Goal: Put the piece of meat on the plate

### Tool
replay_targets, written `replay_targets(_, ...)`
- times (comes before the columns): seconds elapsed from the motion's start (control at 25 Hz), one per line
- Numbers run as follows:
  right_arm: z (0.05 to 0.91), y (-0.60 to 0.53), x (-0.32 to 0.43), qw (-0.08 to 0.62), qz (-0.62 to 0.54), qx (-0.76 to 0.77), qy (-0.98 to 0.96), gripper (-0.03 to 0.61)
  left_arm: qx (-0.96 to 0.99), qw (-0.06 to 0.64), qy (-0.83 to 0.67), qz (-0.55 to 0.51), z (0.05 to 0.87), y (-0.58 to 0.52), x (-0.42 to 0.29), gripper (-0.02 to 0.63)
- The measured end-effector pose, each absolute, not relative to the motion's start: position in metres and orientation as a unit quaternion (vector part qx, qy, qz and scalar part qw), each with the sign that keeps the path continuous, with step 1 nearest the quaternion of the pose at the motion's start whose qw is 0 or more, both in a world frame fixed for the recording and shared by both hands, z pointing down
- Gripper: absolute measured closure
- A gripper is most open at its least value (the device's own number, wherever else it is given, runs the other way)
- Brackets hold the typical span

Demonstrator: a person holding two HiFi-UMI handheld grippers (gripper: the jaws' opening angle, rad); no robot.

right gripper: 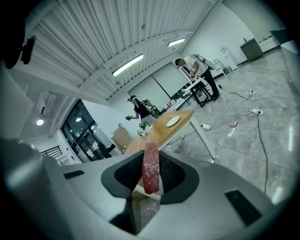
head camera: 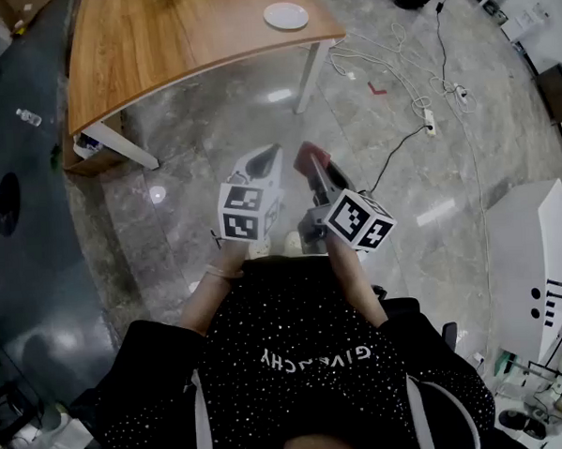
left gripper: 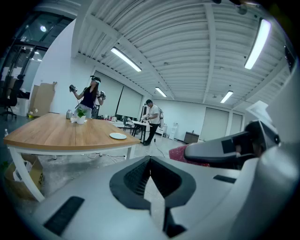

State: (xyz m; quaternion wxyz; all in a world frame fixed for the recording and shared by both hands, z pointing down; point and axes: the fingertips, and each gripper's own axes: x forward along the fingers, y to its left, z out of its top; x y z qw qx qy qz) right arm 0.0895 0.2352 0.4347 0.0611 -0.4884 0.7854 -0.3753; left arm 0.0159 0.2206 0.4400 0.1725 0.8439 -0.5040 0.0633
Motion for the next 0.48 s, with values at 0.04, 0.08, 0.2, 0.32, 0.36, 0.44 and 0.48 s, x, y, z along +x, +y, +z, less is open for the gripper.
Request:
replay_targets(0.04,0.436,0.237,0.088,0.062,-0.375,-0.49,0.785,0.479,0.844,0.176,-0.502,0.063,0.443,0.223,0.014,0.603)
replay_targets(0.08,0.437,0.24,0.086,0.063,-0.375,-0.491,0.784,0.48,0.845,0.178,-0.501,0.062,0.445,0.225,0.013,0.603)
replay_targets(0.2,0.439,0.247,0.08,0.066,-0.374,-0.492,0.783,0.48,0.846,0.178,-0.498,0.064,0.452,0.229,0.008,0.603)
replay_targets(0.32,0.442,0.252,0.078,0.067,-0.375,-0.497,0.78,0.48,0.849,0.175,-0.494,0.069,0.452,0.232,0.004,0.603)
replay_targets(0.36,0.442,0.254,0.078,0.068,-0.376,-0.499,0.778,0.48,0.849,0.177,-0.493,0.069,0.452,0.234,0.003,0.603)
replay_targets(0.44,0.442,0.256,0.079,0.071,-0.376,-0.504,0.774,0.48,0.849,0.182,-0.491,0.067,0.453,0.236,0.0,0.603)
replay_targets(0.48,0.441,0.255,0.079,0.072,-0.376,-0.506,0.773,0.48,0.849,0.185,-0.491,0.065,0.454,0.236,-0.001,0.603)
